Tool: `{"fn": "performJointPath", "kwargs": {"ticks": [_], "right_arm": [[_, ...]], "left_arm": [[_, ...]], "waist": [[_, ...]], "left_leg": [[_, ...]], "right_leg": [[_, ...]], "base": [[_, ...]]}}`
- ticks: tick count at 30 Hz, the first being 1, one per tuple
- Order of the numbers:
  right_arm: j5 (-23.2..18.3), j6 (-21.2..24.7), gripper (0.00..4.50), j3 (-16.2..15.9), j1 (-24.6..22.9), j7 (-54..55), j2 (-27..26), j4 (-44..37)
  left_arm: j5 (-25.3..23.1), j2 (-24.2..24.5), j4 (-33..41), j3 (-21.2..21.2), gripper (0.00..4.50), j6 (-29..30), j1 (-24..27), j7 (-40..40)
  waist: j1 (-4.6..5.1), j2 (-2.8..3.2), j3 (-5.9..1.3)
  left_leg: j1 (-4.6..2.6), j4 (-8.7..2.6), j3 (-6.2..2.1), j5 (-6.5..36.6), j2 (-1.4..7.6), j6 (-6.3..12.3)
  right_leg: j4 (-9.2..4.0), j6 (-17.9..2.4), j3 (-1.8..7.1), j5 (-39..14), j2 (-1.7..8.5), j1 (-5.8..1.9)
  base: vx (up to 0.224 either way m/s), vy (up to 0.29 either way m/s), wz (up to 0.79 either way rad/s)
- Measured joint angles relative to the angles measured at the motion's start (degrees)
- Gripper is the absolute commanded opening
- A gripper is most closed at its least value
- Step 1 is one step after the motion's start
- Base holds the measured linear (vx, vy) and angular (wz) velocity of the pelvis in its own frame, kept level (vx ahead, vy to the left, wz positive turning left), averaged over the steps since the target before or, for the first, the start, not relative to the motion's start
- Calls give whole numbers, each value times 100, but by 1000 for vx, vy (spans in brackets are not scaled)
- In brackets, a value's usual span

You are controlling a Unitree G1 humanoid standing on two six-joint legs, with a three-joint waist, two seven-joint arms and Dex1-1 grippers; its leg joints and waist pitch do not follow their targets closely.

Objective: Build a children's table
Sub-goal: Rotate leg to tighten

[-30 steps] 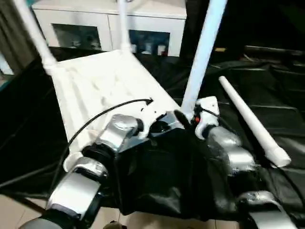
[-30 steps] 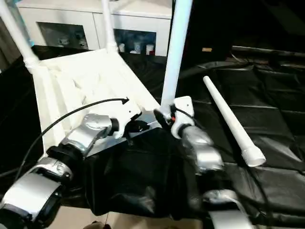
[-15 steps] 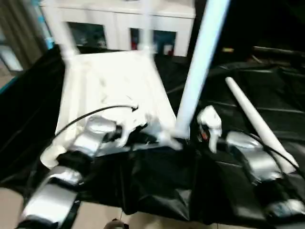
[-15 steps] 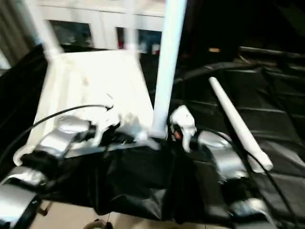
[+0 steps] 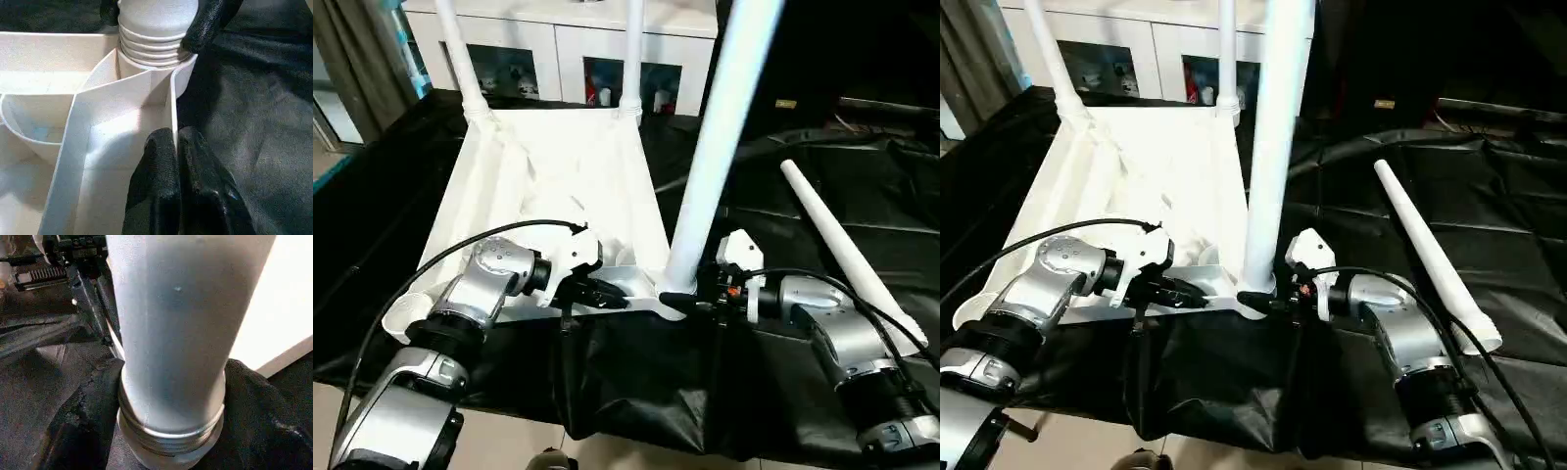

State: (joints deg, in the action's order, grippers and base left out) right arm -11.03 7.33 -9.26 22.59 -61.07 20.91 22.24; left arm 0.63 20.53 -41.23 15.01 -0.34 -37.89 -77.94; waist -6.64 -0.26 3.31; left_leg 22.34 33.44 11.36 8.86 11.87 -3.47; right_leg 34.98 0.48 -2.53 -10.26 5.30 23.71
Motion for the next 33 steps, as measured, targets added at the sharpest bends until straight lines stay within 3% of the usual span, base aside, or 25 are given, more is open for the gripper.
{"fn": "performJointPath", "kwargs": {"ticks": [5, 12, 18, 20, 23, 27, 33], "right_arm": [[34, 78, 274, 53, -73, 217, -65, -50], [351, 218, 273, 669, 260, 2553, -926, 621], [479, 205, 273, 1116, 763, 4283, -1531, 1291], [510, 102, 273, 1169, 861, 4489, -1576, 1454], [514, -73, 345, 1272, 868, 4533, -1648, 1543], [514, -245, 353, 1288, 859, 4661, -1747, 1618], [445, -579, 353, 1520, 558, 5188, -1833, 1431]], "left_arm": [[-51, -98, -11, -1, 0, 61, 11, 237], [-396, -951, -761, -69, 0, 439, -552, 2077], [-485, -1657, -1246, -177, 0, 867, -943, 3425], [-488, -1796, -1265, -189, 0, 953, -971, 3662], [-511, -1837, -1286, -200, 0, 948, -985, 3709], [-576, -1879, -1383, -235, 0, 891, -1019, 3878], [-594, -2166, -1913, -375, 0, 844, -1365, 4740]], "waist": [[5, -1, 0], [155, -8, -5], [164, 4, -12], [160, 18, -20], [146, 24, -24], [162, 27, -25], [177, 27, -18]], "left_leg": [[-3, 7, 0, 0, 0, 0], [-32, 15, 0, -2, -5, -1], [-32, 16, -1, -1, -7, -1], [-30, 10, -1, 4, -10, 3], [-30, 2, -3, 5, -8, 5], [-31, 10, -4, 4, -8, 5], [-16, 6, -3, 5, -10, 7]], "right_leg": [[2, 0, 2, 0, 0, -4], [3, 20, 14, -11, 0, -23], [-1, -6, 16, 5, 0, -27], [-6, -5, 16, 5, 0, -28], [-6, 0, 6, 2, 0, -29], [-5, -2, 10, 3, 0, -31], [-16, -1, 13, 3, 0, -21]], "base": [[0, 0, 0], [0, 0, 0], [0, 0, 0], [0, 0, 0], [0, 0, 0], [0, 0, 0], [0, 0, 0]]}}
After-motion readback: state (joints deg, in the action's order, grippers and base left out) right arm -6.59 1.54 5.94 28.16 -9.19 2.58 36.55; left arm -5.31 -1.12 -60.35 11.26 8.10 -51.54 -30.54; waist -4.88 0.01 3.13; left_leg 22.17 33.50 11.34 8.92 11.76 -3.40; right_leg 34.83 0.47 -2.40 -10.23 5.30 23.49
